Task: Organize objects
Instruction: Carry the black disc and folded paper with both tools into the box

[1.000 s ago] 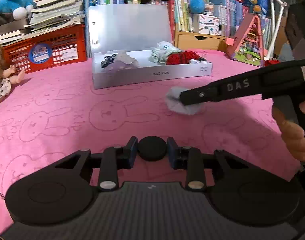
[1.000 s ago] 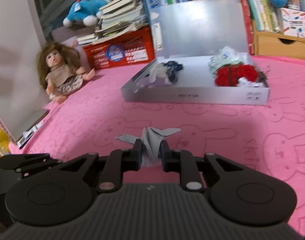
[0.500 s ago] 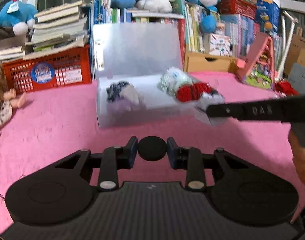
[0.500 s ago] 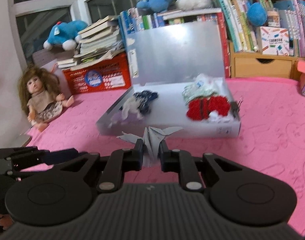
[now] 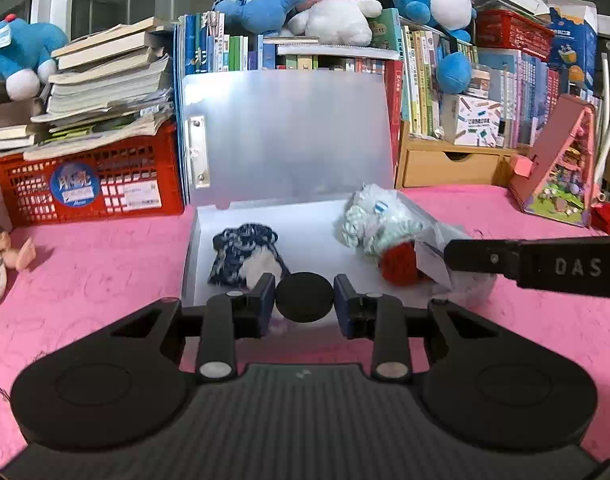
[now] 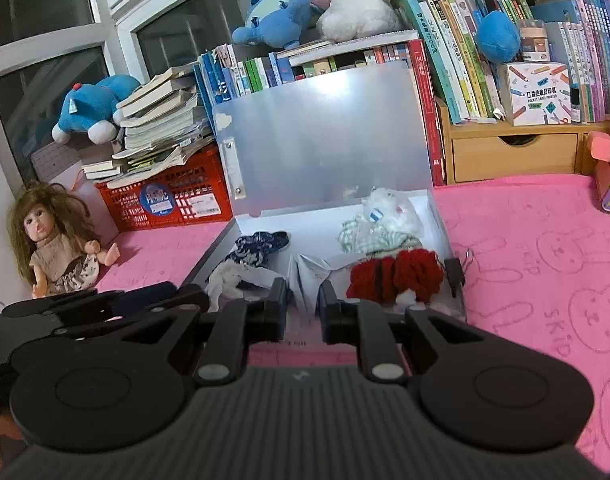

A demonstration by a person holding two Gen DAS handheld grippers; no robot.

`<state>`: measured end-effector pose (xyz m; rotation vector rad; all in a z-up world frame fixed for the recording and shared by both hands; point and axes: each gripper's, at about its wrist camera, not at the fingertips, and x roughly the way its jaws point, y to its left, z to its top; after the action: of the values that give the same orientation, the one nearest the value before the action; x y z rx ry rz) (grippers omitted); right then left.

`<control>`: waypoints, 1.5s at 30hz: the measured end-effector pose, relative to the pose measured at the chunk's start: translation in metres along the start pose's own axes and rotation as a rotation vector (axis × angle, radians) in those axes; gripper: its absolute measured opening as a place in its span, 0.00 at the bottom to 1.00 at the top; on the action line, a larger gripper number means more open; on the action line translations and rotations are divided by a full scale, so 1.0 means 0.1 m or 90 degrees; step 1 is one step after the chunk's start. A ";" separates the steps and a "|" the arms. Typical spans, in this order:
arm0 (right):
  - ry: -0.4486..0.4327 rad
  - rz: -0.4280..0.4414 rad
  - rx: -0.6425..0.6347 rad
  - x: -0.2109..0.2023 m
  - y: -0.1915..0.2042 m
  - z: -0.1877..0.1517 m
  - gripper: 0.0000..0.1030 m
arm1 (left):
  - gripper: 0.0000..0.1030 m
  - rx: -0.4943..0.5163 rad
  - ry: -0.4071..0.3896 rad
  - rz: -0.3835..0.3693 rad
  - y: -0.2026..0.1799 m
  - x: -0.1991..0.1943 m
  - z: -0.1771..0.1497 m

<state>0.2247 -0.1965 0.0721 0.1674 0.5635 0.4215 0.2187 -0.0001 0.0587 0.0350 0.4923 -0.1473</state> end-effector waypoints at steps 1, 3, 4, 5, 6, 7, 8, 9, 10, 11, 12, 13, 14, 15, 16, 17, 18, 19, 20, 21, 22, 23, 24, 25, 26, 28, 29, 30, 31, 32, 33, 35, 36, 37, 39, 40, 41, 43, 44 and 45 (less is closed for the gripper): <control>0.001 -0.001 0.000 0.03 0.00 0.02 0.19 | 0.36 0.001 0.000 0.000 0.00 0.05 0.03; 0.004 -0.004 0.000 0.08 -0.02 0.05 0.19 | 0.36 -0.007 0.003 -0.001 0.00 0.15 0.08; 0.006 -0.005 0.001 0.11 -0.02 0.07 0.19 | 0.36 -0.012 0.005 -0.007 0.00 0.21 0.09; 0.008 -0.005 0.001 0.15 -0.03 0.08 0.19 | 0.36 -0.017 0.011 -0.018 0.01 0.27 0.09; 0.011 -0.005 0.004 0.18 -0.05 0.08 0.19 | 0.36 -0.025 0.019 -0.022 0.00 0.35 0.08; 0.014 -0.004 0.012 0.22 -0.07 0.09 0.19 | 0.36 -0.029 0.030 -0.020 0.00 0.43 0.07; 0.019 -0.002 0.023 0.27 -0.09 0.08 0.19 | 0.36 -0.030 0.042 -0.017 -0.01 0.50 0.05; 0.024 -0.001 0.032 0.30 -0.11 0.08 0.19 | 0.36 -0.031 0.048 -0.012 -0.02 0.58 0.03; 0.031 -0.001 0.043 0.35 -0.14 0.06 0.19 | 0.36 -0.030 0.052 -0.006 -0.02 0.63 0.01; 0.037 -0.001 0.052 0.40 -0.16 0.04 0.19 | 0.36 -0.030 0.054 -0.001 -0.02 0.68 -0.01; 0.042 -0.002 0.059 0.45 -0.18 0.03 0.19 | 0.36 -0.030 0.055 0.003 -0.02 0.73 -0.02; 0.047 -0.004 0.064 0.50 -0.20 0.01 0.19 | 0.36 -0.031 0.055 0.005 -0.01 0.76 -0.02; 0.051 -0.006 0.068 0.53 -0.22 0.00 0.19 | 0.36 -0.031 0.055 0.005 -0.01 0.78 -0.03; 0.053 -0.007 0.070 0.56 -0.23 -0.01 0.19 | 0.36 -0.028 0.054 0.005 0.00 0.80 -0.04; 0.055 -0.007 0.072 0.58 -0.25 -0.02 0.19 | 0.36 -0.025 0.053 0.006 0.00 0.82 -0.04; 0.056 -0.008 0.073 0.60 -0.26 -0.03 0.19 | 0.36 -0.022 0.053 0.007 0.01 0.83 -0.05; 0.057 -0.011 0.075 0.61 -0.27 -0.04 0.19 | 0.36 -0.019 0.054 0.009 0.01 0.85 -0.05; 0.058 -0.014 0.076 0.63 -0.28 -0.05 0.19 | 0.36 -0.017 0.055 0.012 0.02 0.88 -0.05; 0.059 -0.015 0.076 0.65 -0.29 -0.05 0.19 | 0.36 -0.017 0.056 0.014 0.03 0.90 -0.06; 0.061 -0.017 0.077 0.66 -0.30 -0.06 0.19 | 0.36 -0.016 0.057 0.017 0.03 0.92 -0.06; 0.063 -0.018 0.076 0.68 -0.31 -0.06 0.19 | 0.36 -0.015 0.058 0.021 0.04 0.94 -0.06; 0.064 -0.019 0.075 0.70 -0.31 -0.06 0.19 | 0.36 -0.014 0.059 0.025 0.05 0.96 -0.06; 0.065 -0.020 0.074 0.71 -0.31 -0.06 0.19 | 0.36 -0.015 0.060 0.028 0.06 0.99 -0.05; 0.066 -0.021 0.071 0.73 -0.31 -0.05 0.19 | 0.36 -0.017 0.062 0.032 0.07 1.01 -0.05; 0.065 -0.022 0.068 0.75 -0.30 -0.04 0.19 | 0.36 -0.018 0.064 0.035 0.08 1.03 -0.04; 0.064 -0.023 0.062 0.78 -0.29 -0.02 0.19 | 0.36 -0.019 0.068 0.043 0.11 1.08 -0.03; 0.063 -0.025 0.057 0.80 -0.28 -0.01 0.19 | 0.36 -0.018 0.070 0.047 0.12 1.11 -0.03; 0.062 -0.027 0.052 0.82 -0.27 0.00 0.19 | 0.36 -0.017 0.071 0.051 0.13 1.13 -0.03; 0.062 -0.028 0.050 0.84 -0.27 0.02 0.18 | 0.36 -0.017 0.072 0.055 0.15 1.16 -0.02; 0.061 -0.029 0.049 0.86 -0.26 0.03 0.18 | 0.36 -0.020 0.073 0.057 0.17 1.18 -0.02; 0.061 -0.031 0.049 0.88 -0.27 0.05 0.18 | 0.36 -0.022 0.075 0.059 0.19 1.20 -0.02; 0.061 -0.031 0.051 0.93 -0.27 0.07 0.18 | 0.36 -0.026 0.079 0.063 0.22 1.25 -0.01; 0.061 -0.033 0.051 0.96 -0.27 0.09 0.18 | 0.36 -0.026 0.081 0.066 0.24 1.27 0.00; 0.062 -0.035 0.049 0.98 -0.27 0.10 0.18 | 0.36 -0.028 0.083 0.068 0.25 1.29 0.00; 0.061 -0.036 0.048 1.02 -0.27 0.11 0.18 | 0.36 -0.029 0.088 0.074 0.29 1.34 0.00; 0.060 -0.036 0.048 1.04 -0.27 0.12 0.18 | 0.36 -0.030 0.091 0.076 0.30 1.37 0.00; 0.059 -0.036 0.049 1.05 -0.27 0.12 0.18 | 0.36 -0.034 0.093 0.078 0.32 1.39 0.00; 0.064 -0.034 0.053 1.08 -0.28 0.10 0.18 | 0.36 -0.041 0.095 0.080 0.35 1.41 -0.01; 0.066 -0.034 0.053 1.09 -0.28 0.09 0.18 | 0.36 -0.041 0.093 0.080 0.35 1.41 -0.01; 0.067 -0.033 0.053 1.10 -0.28 0.07 0.18 | 0.36 -0.038 0.093 0.079 0.35 1.41 0.00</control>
<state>0.3220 -0.1746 0.0175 0.2103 0.6884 0.3578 0.3468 0.0157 -0.0087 0.0185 0.6383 -0.0076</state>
